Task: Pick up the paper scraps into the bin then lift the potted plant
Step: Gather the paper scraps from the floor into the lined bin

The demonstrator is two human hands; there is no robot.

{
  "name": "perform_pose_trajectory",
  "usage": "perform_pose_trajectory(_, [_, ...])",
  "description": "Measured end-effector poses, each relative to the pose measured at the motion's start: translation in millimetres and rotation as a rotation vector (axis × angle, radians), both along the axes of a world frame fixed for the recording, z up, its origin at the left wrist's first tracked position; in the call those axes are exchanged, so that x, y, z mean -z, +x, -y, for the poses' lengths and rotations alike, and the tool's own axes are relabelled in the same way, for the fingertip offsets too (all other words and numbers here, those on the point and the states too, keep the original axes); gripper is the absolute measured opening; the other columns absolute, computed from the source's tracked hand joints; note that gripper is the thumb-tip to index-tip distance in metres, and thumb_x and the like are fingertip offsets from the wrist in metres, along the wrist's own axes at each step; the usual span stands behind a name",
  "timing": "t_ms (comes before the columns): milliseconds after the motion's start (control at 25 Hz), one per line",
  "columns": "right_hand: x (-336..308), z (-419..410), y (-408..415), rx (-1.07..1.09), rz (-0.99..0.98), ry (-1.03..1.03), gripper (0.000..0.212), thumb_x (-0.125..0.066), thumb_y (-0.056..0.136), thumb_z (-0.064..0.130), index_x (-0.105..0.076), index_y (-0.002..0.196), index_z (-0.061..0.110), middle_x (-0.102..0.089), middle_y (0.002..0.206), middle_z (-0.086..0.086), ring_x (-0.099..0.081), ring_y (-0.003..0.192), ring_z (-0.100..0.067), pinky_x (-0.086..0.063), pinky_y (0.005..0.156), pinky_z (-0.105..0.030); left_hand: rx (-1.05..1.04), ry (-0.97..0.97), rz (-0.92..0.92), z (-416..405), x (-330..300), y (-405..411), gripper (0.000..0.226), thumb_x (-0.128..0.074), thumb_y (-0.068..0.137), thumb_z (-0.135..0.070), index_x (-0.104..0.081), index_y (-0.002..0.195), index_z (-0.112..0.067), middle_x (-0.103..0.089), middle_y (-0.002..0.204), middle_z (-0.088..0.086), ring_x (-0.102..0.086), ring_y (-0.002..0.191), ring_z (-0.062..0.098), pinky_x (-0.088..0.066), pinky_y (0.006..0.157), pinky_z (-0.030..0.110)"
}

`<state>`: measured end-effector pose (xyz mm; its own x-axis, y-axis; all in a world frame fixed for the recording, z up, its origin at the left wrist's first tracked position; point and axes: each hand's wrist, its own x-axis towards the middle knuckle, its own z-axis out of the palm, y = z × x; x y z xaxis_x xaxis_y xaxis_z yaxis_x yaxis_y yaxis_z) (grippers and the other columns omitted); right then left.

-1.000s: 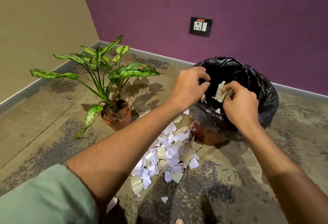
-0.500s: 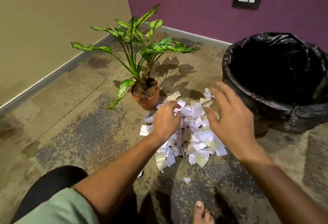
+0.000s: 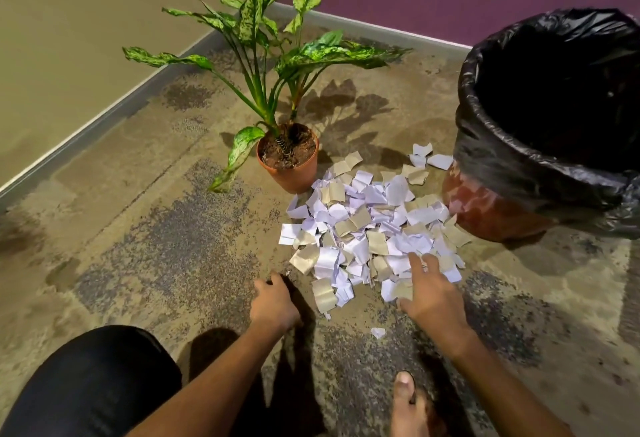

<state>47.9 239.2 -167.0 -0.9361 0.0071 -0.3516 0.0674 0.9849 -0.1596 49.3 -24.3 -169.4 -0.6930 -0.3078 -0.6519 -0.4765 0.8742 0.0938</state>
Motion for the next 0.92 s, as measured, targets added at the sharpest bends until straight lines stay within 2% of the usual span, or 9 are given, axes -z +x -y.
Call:
perform_pose_trajectory(160, [18,10,-2,0.060,-0.083,-0.087,0.066,-0.069,0.083,0.021,-0.036,0.139,0.018,-0.034,0.138,-0.009,-0.063,0.097,-0.029,-0.054,0.074,-0.036,0.005,0.038,-0.142,1,6,7,0.050,-0.057,0.080,0.001,-0.036,0.125,-0.008,-0.035,0.133,0.021,-0.056,0.107,0.042,-0.052,0.088,0.046])
perform_pose_trajectory(280, [25,13,-7,0.057,-0.163,-0.146,0.057,-0.068,0.078,0.004,-0.048,0.130,0.012,-0.043,0.130,-0.012,-0.063,0.081,-0.034,-0.053,0.062,-0.038,-0.030,0.078,-0.237,4,1,2,0.038,-0.057,0.080,0.003,-0.047,0.114,-0.007,-0.053,0.117,0.016,-0.059,0.098,0.033,-0.052,0.086,0.039])
perform_pose_trajectory(360, [21,10,-14,0.018,-0.256,-0.225,0.060,-0.068,0.071,-0.006,-0.052,0.126,0.010,-0.048,0.125,-0.013,-0.061,0.070,-0.038,-0.049,0.052,-0.038,-0.094,0.177,-0.307,2,-1,-7,0.041,-0.063,0.079,0.000,-0.048,0.116,-0.009,-0.055,0.113,0.010,-0.057,0.096,0.027,-0.051,0.084,0.033])
perform_pose_trajectory(480, [7,8,-36,-0.091,-0.374,-0.319,0.061,-0.069,0.072,-0.009,-0.052,0.127,0.013,-0.048,0.127,-0.009,-0.060,0.064,-0.033,-0.051,0.048,-0.036,-0.148,0.341,-0.392,-3,-6,-26,0.069,-0.068,0.074,0.004,-0.040,0.134,-0.015,-0.045,0.125,0.004,-0.048,0.116,0.025,-0.046,0.099,0.035])
perform_pose_trajectory(600, [-11,12,-67,-0.148,-0.333,-0.376,0.066,-0.069,0.079,0.007,-0.042,0.136,0.025,-0.033,0.144,0.003,-0.064,0.078,-0.027,-0.056,0.059,-0.038,-0.072,0.409,-0.295,-9,-9,-39,0.099,-0.073,0.068,0.004,-0.020,0.148,-0.022,-0.027,0.143,0.003,-0.039,0.125,0.027,-0.045,0.098,0.031])
perform_pose_trajectory(640, [-14,14,-77,-0.198,-0.272,-0.343,0.077,-0.074,0.077,0.018,-0.034,0.142,0.031,-0.022,0.152,0.007,-0.064,0.091,-0.025,-0.056,0.062,-0.036,-0.044,0.435,-0.229,-11,-10,-41,0.108,-0.076,0.066,0.001,-0.014,0.150,-0.028,-0.019,0.147,0.002,-0.037,0.127,0.028,-0.046,0.097,0.032])
perform_pose_trajectory(720, [-16,18,-94,-0.316,-0.102,-0.213,0.103,-0.080,0.069,0.041,-0.014,0.149,0.043,0.005,0.159,0.014,-0.050,0.121,-0.022,-0.055,0.071,-0.036,0.079,0.372,-0.136,-17,-9,-41,0.116,-0.082,0.064,-0.008,-0.010,0.149,-0.036,-0.009,0.154,0.002,-0.032,0.133,0.032,-0.047,0.100,0.040])
perform_pose_trajectory(800, [-14,23,-106,-0.444,0.000,-0.085,0.117,-0.082,0.064,0.048,-0.001,0.148,0.048,0.021,0.157,0.018,-0.034,0.135,-0.024,-0.053,0.076,-0.036,0.205,0.231,-0.132,-22,-2,-40,0.108,-0.084,0.065,-0.016,-0.017,0.147,-0.037,-0.011,0.155,0.005,-0.031,0.135,0.033,-0.043,0.105,0.044])
perform_pose_trajectory(920, [-10,32,-112,-0.587,0.055,0.017,0.124,-0.085,0.059,0.049,0.002,0.147,0.051,0.025,0.157,0.015,-0.032,0.135,-0.026,-0.050,0.074,-0.034,0.201,0.209,-0.250,-25,9,-36,0.083,-0.080,0.072,-0.012,-0.036,0.140,-0.033,-0.031,0.145,0.004,-0.046,0.123,0.026,-0.044,0.105,0.040])
